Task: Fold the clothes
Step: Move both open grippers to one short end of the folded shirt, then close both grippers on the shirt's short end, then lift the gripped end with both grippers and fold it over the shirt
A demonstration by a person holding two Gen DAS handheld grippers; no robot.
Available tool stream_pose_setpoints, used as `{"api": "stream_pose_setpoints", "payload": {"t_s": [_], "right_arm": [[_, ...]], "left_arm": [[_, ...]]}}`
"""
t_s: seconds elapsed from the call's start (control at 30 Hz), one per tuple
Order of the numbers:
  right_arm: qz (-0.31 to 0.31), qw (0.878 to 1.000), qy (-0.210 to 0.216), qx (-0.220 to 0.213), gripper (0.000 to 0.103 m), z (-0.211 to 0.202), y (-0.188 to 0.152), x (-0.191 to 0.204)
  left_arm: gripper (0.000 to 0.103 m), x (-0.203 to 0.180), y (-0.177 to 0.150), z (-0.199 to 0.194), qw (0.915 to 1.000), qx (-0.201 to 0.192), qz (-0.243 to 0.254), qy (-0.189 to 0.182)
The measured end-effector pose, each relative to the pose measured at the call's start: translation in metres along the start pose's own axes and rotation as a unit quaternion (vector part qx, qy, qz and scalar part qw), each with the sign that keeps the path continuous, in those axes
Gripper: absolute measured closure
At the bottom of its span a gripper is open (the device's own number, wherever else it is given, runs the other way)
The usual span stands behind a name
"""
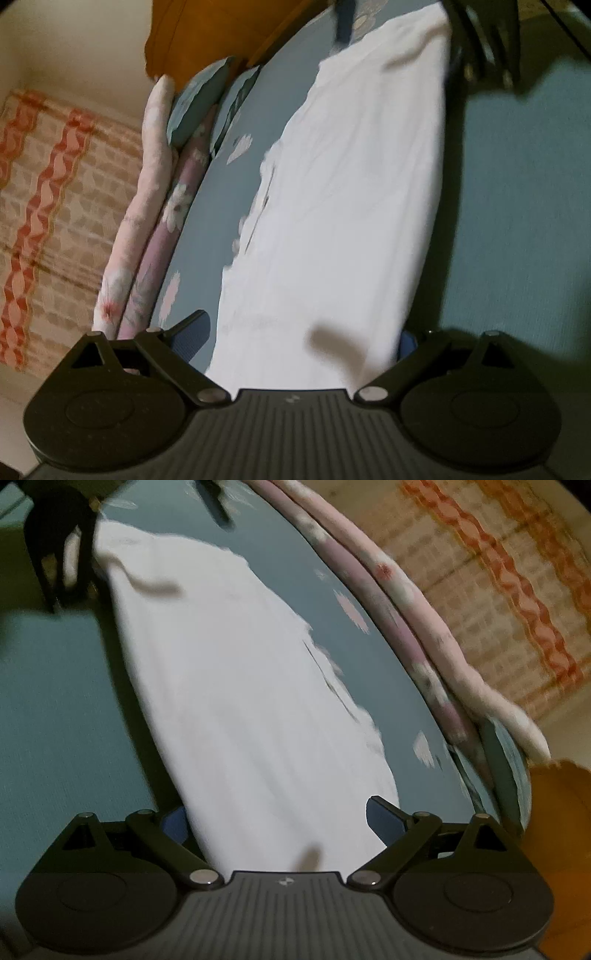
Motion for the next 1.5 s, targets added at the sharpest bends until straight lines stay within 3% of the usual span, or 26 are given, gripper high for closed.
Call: {"api": "stream_pose_setpoints", "payload": {"t_s": [0.13, 0.23, 0.3, 0.33, 0.37, 0.4, 0.47, 0.8, 0.97, 1.1, 1.5], "right_arm": [[0.018, 0.999, -0.016, 0.028, 0.008, -0.006, -0.035, -0.022], [0.021, 0.999, -0.007, 0.037, 0.033, -0.007, -0.040, -0.022], [0.018, 0.999, 0.007, 0.040, 0.061, -0.005, -0.036, -0.014], [0.014, 0.999, 0.014, 0.042, 0.069, -0.005, -0.035, -0.009], [0.009, 0.999, 0.020, 0.044, 0.083, -0.005, -0.034, -0.005], [0.006, 0.999, 0.026, 0.045, 0.085, -0.004, -0.033, 0.000], [0.010, 0.998, 0.031, 0.046, 0.088, -0.007, -0.035, 0.002], [0.048, 0.993, 0.093, 0.049, 0.097, -0.016, -0.033, -0.011], [0.023, 0.995, 0.089, 0.037, 0.098, -0.040, -0.024, -0.018], [0.048, 0.992, 0.113, 0.035, 0.099, -0.063, -0.016, -0.022], [0.084, 0.975, 0.192, 0.072, 0.098, -0.158, -0.027, 0.035]], "left_arm": [[0.007, 0.012, -0.033, -0.003, 0.9990, 0.032, -0.030, 0.001], [0.018, 0.012, -0.031, -0.003, 0.9982, 0.040, -0.042, -0.017], [0.046, 0.004, -0.024, -0.003, 0.9987, 0.037, -0.019, -0.029], [0.054, -0.002, -0.021, -0.004, 0.9988, 0.033, -0.002, -0.035], [0.070, -0.010, -0.019, -0.005, 0.9985, 0.030, 0.015, -0.044], [0.085, -0.016, -0.019, -0.006, 0.9978, 0.029, 0.025, -0.053], [0.101, -0.027, -0.019, -0.008, 0.9965, 0.026, 0.042, -0.068], [0.103, -0.016, -0.014, -0.029, 0.9952, 0.014, 0.023, -0.094], [0.103, 0.003, -0.005, -0.046, 0.9960, 0.009, -0.002, -0.089], [0.103, 0.007, -0.004, -0.064, 0.9954, 0.010, -0.010, -0.094], [0.103, -0.044, -0.002, -0.170, 0.9876, 0.020, 0.000, -0.156]]}}
Point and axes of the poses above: each gripper's, at about its wrist camera, not at the fingertips, and z roughly the way its jaws point, x to its left, y to its top, the point moved 9 cm from there along z, roughly the way its jaws point, and after that the axes turned 5 degrees about -x, right-handed, at the moved point
